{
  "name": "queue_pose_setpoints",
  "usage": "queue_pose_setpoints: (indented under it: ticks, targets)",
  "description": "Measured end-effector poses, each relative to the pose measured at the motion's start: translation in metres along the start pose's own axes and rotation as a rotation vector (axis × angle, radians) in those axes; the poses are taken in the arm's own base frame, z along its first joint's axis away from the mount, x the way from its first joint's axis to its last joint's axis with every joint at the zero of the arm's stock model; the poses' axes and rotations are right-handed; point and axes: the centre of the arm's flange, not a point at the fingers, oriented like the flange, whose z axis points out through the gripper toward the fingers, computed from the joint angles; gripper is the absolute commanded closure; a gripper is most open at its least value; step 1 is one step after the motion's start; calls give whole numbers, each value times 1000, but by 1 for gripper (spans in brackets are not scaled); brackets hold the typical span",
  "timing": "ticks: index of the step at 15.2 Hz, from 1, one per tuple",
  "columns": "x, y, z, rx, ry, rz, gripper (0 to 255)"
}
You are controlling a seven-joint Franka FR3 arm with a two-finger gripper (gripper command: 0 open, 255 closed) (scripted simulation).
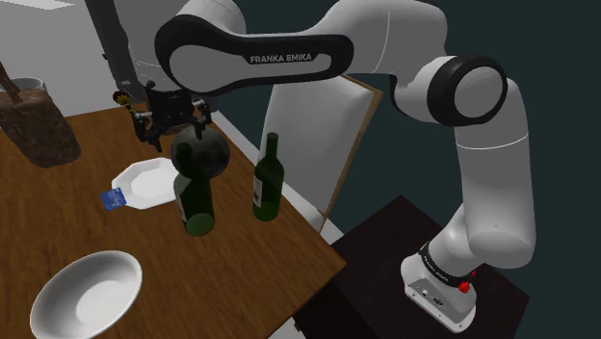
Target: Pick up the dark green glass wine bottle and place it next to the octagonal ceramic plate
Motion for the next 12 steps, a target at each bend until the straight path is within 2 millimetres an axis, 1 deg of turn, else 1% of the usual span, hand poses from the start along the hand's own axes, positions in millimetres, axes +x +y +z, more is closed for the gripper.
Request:
queue_pose_setpoints:
  ticks: [2,3,5,7,9,12]
  targets:
    - [0,0,0,0,0,0,0]
    - [1,0,-6,0,0,0,0]
    - [2,0,-28,1,1,0,0]
    - [1,0,-44,1,1,0,0]
    - [0,0,-49,0,1,0,0]
    - [0,0,-50,0,0,0,0]
